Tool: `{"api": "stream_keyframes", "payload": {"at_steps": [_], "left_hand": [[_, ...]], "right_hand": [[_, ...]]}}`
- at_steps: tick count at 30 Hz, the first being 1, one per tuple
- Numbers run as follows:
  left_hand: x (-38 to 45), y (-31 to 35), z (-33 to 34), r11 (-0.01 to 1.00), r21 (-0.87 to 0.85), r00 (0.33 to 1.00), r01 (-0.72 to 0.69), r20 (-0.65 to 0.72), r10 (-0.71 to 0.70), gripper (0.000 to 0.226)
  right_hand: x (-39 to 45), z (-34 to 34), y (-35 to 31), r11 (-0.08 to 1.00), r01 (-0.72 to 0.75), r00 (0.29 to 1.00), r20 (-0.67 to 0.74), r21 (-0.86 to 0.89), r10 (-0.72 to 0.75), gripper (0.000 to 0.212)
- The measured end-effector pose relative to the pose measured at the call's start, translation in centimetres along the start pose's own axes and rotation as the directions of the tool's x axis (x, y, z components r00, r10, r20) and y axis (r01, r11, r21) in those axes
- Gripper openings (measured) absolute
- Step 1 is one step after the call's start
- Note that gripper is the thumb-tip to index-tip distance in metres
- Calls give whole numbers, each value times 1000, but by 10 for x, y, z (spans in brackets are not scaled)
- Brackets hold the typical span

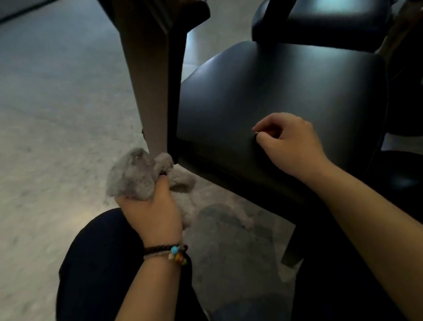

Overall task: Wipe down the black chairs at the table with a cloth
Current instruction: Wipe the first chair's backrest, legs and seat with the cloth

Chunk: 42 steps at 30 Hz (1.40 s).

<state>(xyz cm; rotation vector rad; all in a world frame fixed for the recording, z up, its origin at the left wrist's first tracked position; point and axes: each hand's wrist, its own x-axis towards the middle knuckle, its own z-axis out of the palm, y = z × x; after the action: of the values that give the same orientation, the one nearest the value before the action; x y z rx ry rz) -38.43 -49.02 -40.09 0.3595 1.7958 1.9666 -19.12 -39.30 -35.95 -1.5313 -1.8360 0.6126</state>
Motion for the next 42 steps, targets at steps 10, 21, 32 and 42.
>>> {"api": "stream_keyframes", "payload": {"at_steps": [10, 21, 32, 42], "left_hand": [[-49, -30, 53, 943, 278, 949, -185, 300, 98, 58], [-139, -55, 40, 923, 279, 924, -265, 346, 160, 24], [-194, -49, 12, 930, 78, 716, -359, 662, 221, 25], [-134, 33, 41, 996, -80, 804, 34, 594, 20, 24]], "right_hand": [[-1, -28, 30, 835, 386, 907, -4, -391, -421, 15], [0, -23, 46, 970, 163, 977, -108, -179, -184, 15], [-17, -56, 45, 640, -76, 975, -77, 764, 208, 32], [-71, -87, 29, 666, -109, 948, 278, 738, -154, 28]]}}
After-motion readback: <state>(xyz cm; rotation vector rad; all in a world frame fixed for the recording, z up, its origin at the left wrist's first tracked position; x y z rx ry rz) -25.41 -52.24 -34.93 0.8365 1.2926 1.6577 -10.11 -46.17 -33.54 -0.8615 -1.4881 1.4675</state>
